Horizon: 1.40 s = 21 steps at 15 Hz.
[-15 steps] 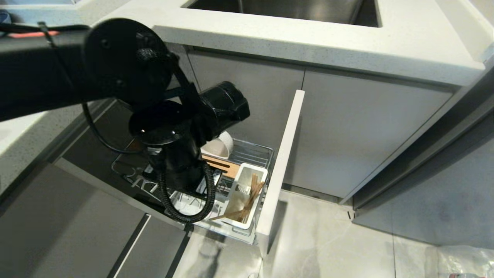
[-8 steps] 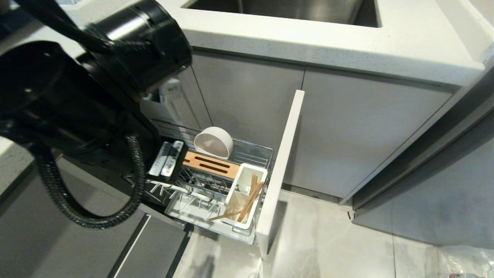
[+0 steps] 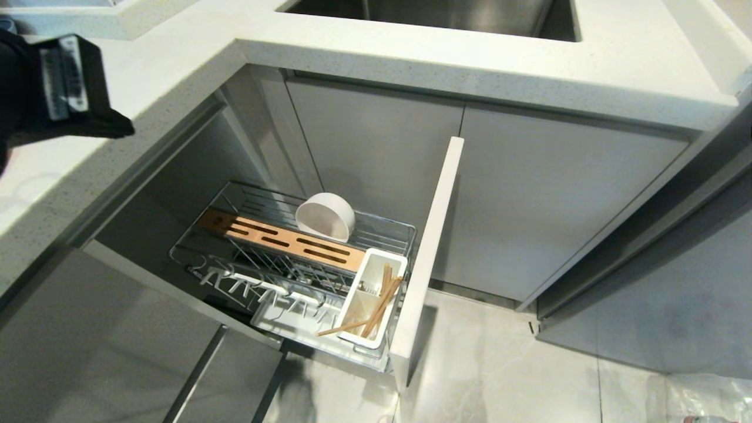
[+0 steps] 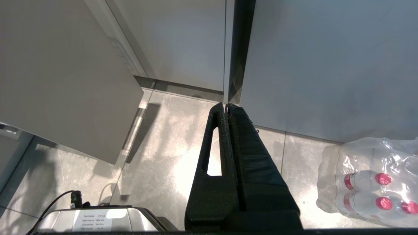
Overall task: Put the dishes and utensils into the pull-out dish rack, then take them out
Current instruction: Pick up the spoon and place it in the cupboard
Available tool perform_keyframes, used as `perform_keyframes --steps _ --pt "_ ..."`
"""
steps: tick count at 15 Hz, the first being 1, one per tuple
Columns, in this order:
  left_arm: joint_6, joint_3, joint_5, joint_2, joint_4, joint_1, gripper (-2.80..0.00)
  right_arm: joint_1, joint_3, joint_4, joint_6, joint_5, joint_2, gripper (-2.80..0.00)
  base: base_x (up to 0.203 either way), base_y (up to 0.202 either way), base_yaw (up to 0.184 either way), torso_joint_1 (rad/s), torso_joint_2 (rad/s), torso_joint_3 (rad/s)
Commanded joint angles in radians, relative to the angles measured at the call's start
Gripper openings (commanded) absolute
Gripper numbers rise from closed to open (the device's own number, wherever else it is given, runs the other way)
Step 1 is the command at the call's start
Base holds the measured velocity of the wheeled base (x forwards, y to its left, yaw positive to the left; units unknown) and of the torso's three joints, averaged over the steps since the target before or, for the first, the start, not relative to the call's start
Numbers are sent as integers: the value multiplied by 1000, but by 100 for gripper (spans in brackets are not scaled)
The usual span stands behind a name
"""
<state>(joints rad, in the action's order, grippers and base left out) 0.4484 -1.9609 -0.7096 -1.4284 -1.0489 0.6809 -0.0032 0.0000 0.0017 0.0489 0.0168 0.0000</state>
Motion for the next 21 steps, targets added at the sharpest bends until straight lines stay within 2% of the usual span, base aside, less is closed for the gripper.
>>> perform_keyframes --steps 1,5,6,8,9,13,15,18,21 --pt "-18 0 -4 69 43 -100 -280 0 2 0 0 0 0 -280 0 0 0 0 0 0" --pt "-188 0 2 169 232 -364 -280 0 2 0 0 0 0 -280 0 0 0 0 0 0" --pt "-220 0 2 184 254 -417 -280 0 2 0 0 0 0 -280 0 0 0 0 0 0" --pt "-251 0 27 205 266 -568 -280 0 2 0 0 0 0 -280 0 0 0 0 0 0" --pt "-267 0 77 214 269 -659 -280 0 2 0 0 0 0 -280 0 0 0 0 0 0" --pt "-316 0 374 230 266 -1045 -280 0 2 0 0 0 0 -280 0 0 0 0 0 0" --pt "-326 1 442 219 261 -1180 -280 0 2 0 0 0 0 -280 0 0 0 0 0 0" --pt "-327 2 526 180 249 -1329 -280 0 2 0 0 0 0 -280 0 0 0 0 0 0" --pt "-337 2 653 138 101 -1423 -280 0 2 0 0 0 0 -280 0 0 0 0 0 0"
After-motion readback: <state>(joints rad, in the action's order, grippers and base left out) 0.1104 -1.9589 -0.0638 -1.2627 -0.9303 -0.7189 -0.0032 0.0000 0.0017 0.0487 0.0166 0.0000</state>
